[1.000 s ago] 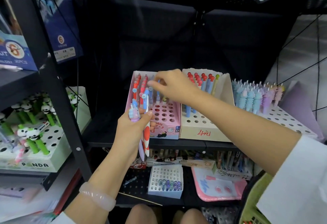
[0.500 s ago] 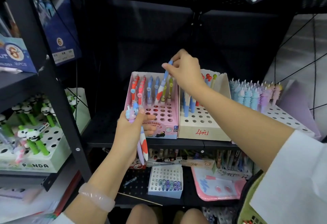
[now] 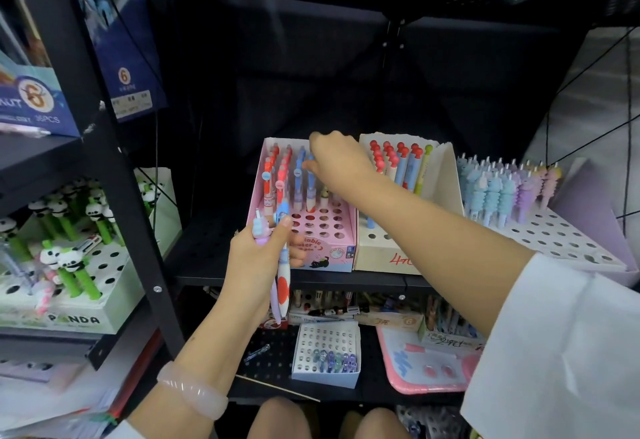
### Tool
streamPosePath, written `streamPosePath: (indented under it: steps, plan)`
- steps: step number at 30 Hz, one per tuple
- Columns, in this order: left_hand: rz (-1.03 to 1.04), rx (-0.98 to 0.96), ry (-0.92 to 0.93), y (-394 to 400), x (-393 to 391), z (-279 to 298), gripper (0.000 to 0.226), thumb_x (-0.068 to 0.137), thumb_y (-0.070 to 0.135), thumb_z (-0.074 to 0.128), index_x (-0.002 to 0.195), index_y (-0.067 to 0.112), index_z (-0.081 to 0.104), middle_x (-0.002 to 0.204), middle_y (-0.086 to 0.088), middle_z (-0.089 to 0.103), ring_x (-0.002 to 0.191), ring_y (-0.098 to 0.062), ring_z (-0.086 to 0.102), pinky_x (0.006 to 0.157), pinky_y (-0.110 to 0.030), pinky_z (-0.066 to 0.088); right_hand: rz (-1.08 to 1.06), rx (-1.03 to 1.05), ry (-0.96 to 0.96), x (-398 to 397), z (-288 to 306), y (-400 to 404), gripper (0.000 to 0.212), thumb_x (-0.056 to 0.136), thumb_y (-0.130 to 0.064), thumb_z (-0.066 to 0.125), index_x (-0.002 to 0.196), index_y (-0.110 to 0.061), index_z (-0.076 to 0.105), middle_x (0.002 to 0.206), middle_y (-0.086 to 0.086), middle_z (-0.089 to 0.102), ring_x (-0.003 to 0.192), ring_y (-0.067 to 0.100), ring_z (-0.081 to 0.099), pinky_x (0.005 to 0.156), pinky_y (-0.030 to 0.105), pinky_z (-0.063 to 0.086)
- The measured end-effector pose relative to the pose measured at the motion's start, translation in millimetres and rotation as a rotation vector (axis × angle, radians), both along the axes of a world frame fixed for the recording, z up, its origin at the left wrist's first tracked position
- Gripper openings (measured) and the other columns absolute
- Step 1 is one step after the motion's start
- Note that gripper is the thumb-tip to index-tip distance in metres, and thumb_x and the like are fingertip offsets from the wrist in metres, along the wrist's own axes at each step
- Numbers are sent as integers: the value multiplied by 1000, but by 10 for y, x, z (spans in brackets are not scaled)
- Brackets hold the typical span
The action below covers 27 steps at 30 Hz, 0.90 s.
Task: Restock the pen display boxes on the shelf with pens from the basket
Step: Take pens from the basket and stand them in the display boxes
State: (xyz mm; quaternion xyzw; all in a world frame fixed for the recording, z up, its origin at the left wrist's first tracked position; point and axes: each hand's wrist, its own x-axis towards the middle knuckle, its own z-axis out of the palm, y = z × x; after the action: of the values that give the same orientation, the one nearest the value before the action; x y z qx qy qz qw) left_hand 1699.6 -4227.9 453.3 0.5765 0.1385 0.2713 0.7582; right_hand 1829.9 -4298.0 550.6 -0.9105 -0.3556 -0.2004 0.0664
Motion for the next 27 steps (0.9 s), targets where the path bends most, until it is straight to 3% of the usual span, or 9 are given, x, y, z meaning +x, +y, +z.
streamPosePath:
  steps: [5,9,12,14,16,18,20,23,27]
  plan:
    - [21,4,-9,32,-23,-25,5,90,18,59,88,18,64,57,3,65,49,-4,57,49,-16,49,-39,20,71,39,-98,-15,31,95,-28,49,112,-2,52,105,16,60,91,32,60,64,33,36]
    - [40,41,-7,37,-29,-35,8,89,18,60,84,21,65,62,5,69,54,-2,62,53,-14,49,-32,200,-47,-91,-169,-58,31,96,-34,48,112,-8,49,88,8,63,76,24,60,56,32,38]
    - [54,74,-2,54,-41,-25,8,87,16,63,81,18,68,69,4,71,66,-5,67,58,-14,51,179,452,365,-308,-223,-74,24,91,-42,52,89,-19,53,72,-5,57,64,10,54,58,28,42]
    - [57,84,-2,41,-35,-11,11,87,14,63,78,19,67,70,1,71,69,-10,69,58,-17,52,284,419,673,-449,-274,-93,22,87,-48,55,86,-25,53,74,-3,59,62,8,54,61,27,47]
    - [89,104,16,7,-17,6,15,87,14,63,73,20,66,68,-1,69,68,-14,67,57,-18,52,318,370,767,-526,-328,-114,21,85,-44,61,88,-25,51,73,-4,60,63,6,55,60,23,48]
    - [111,112,33,-23,-4,16,17,87,15,63,72,23,65,69,1,68,70,-15,66,60,-19,52,316,409,761,-545,-365,-125,21,85,-35,66,88,-19,52,73,-4,61,67,7,57,61,22,49]
    - [76,111,45,-30,-9,10,7,88,20,62,83,23,67,75,0,69,74,-19,68,67,-29,54,309,455,737,-541,-368,-148,19,85,-28,68,89,-13,57,82,4,67,74,15,63,67,27,54]
    - [3,66,36,-23,-49,17,13,92,25,57,100,30,66,76,-2,71,70,-18,69,68,-34,55,333,570,749,-489,-288,-201,11,90,-21,60,95,-12,58,80,3,67,65,5,64,55,13,49]
    - [34,-8,30,-5,-57,62,9,95,24,52,93,22,61,74,-3,66,52,-10,62,50,-23,53,296,911,645,-309,-43,-259,6,95,-16,52,99,-13,55,77,-1,66,63,2,64,62,17,55]
